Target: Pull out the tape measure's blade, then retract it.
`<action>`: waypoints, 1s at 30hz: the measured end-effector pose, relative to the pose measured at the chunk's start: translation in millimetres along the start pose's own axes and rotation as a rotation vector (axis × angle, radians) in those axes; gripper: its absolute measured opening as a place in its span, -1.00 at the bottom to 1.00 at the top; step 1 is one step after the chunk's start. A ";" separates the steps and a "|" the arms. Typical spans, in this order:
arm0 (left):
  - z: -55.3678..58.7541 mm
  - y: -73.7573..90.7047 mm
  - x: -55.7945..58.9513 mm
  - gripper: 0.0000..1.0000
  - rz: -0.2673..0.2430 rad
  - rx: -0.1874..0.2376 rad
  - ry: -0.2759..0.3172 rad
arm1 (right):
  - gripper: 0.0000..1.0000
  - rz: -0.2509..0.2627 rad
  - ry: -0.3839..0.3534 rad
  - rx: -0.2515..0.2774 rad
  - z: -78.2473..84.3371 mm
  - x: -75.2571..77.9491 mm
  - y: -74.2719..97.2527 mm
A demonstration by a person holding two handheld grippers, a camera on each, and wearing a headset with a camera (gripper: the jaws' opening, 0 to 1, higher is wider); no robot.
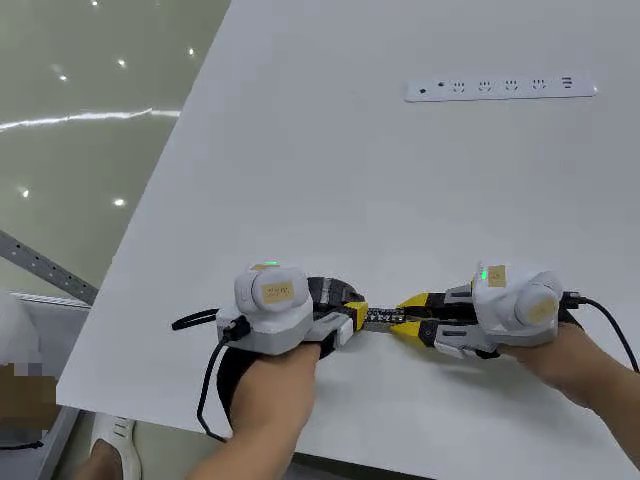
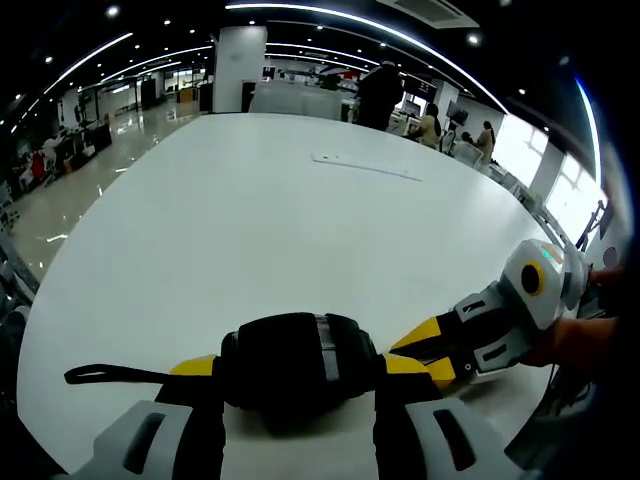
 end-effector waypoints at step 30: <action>-1.3 -1.0 -3.5 0.14 -0.002 -0.001 0.027 | -0.79 0.001 0.023 -0.012 -11.4 2.0 -27.0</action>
Point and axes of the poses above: the centre of the closed fingertips' face, and the gripper's own axes: y roughly backward along the fingers, x roughly to its right, z roughly out of its underside, the point moved 3 cm from there along y, roughly backward along the fingers, and after that the axes turned 6 degrees about -z, right-handed, at the moved point
